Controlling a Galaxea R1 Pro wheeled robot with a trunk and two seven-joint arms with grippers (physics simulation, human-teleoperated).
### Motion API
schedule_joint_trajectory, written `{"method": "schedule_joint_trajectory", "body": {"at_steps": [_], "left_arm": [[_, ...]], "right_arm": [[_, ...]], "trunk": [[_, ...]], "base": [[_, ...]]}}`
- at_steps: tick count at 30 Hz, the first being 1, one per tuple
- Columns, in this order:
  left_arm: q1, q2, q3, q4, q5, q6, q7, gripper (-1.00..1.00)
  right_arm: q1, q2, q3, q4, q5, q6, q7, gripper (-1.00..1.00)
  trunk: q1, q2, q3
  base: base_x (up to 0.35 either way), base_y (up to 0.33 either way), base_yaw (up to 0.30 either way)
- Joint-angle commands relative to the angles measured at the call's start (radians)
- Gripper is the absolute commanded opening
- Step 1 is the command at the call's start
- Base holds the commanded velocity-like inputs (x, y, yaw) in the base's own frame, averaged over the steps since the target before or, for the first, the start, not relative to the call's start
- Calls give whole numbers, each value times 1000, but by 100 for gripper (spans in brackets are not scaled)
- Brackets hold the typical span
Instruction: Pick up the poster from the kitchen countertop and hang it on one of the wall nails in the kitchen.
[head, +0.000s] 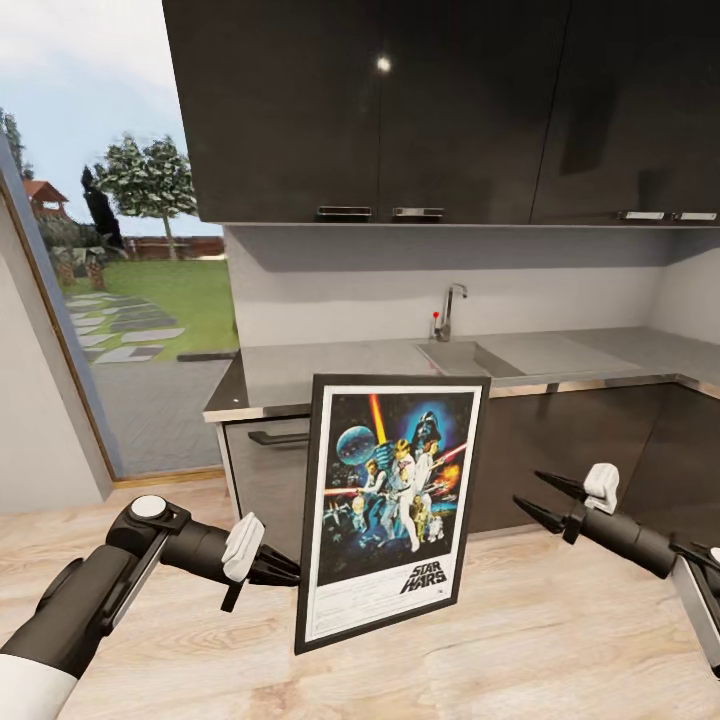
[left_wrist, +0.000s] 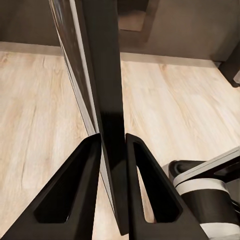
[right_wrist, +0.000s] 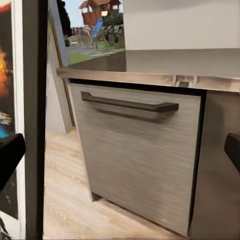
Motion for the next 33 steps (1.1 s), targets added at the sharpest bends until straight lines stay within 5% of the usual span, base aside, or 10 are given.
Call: {"method": "schedule_joint_trajectory", "body": {"at_steps": [1, 9, 13, 21, 23, 25, 29, 33], "left_arm": [[-1, 1, -1, -1, -4, 10, -5, -100], [-1, 7, -1, -14, -2, 10, -5, -100], [-1, 14, -2, -63, 2, 10, -5, -100], [-1, 15, -2, -109, 5, 12, -5, -100], [-1, 14, -3, -141, 15, 13, -5, -100], [-1, 14, -3, -147, 35, 13, -5, -100], [-1, 15, -3, -154, 89, 13, -5, -100], [0, 15, -3, -158, 107, 13, -5, -100]], "right_arm": [[-7, -8, 0, 13, -6, 11, 20, 100], [-86, -68, 0, 188, 37, -6, 172, 100], [-110, -80, 0, 236, 118, -71, 272, 100], [-115, -82, 1, 252, 144, -89, 362, 100], [-120, -82, 90, 254, 147, -91, 379, 100], [-128, -81, 127, 255, 147, -92, 380, 100], [-142, -80, 184, 258, 147, -92, 383, 100], [-147, -80, 201, 258, 148, -92, 384, 100]], "trunk": [[0, -1, -1], [0, -1, -1], [0, -1, -1], [0, -1, -1], [0, -1, -1], [0, -1, -1], [0, -1, -1], [0, -1, -1]], "base": [[0, 0, 0], [0, 0, 0], [0, 0, 0], [0, 0, 0], [0, 0, 0], [0, 0, 0], [0, 0, 0], [0, 0, 0]]}}
